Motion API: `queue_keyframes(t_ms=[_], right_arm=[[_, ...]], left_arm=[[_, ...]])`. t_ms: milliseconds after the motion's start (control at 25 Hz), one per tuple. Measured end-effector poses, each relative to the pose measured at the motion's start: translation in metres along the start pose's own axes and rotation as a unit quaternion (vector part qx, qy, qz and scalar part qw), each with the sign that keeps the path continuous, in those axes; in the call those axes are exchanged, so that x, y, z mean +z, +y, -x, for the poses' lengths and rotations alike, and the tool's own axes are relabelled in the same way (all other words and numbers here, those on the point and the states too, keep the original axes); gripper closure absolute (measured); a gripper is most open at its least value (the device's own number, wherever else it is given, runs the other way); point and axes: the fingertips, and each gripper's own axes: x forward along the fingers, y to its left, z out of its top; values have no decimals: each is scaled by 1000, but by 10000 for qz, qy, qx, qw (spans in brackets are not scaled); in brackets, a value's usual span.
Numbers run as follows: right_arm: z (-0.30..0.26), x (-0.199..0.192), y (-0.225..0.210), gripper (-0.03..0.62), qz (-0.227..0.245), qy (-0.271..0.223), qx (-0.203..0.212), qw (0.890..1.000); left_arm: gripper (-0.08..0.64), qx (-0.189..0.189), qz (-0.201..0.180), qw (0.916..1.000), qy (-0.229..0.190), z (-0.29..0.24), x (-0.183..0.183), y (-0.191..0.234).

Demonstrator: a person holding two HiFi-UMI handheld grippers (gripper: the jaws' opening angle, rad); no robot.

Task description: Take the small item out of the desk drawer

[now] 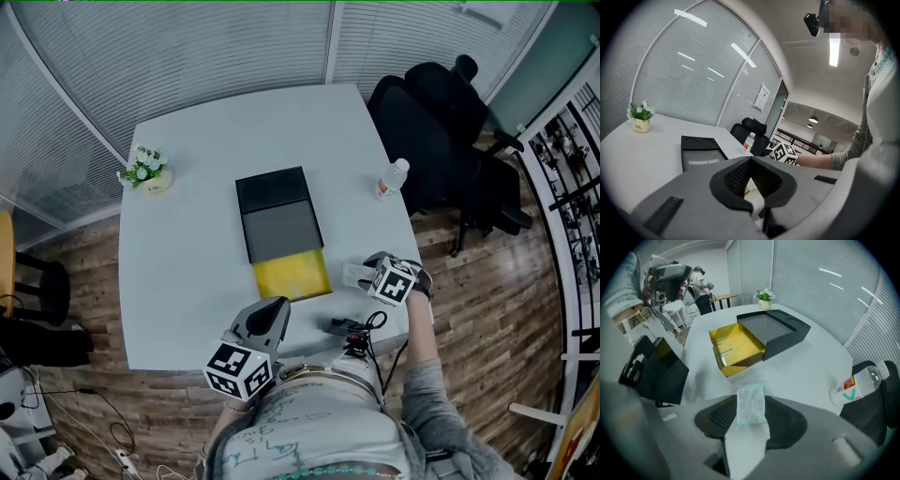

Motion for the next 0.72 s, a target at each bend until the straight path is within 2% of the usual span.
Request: queue_keyframes(t_ms=[440,560,720], right_arm=[[3,9,9,413,61,-108,-107,9999],[8,15,11,426,52,-201,-122,9997],[18,25,18,480,199,-326,-150,9992]], left_arm=[[563,-53,-71,10000,-7,2,2,1],[563,-65,-84,9999,7,1,3,1],[563,-77,-88,9999,37,0,2,-1]])
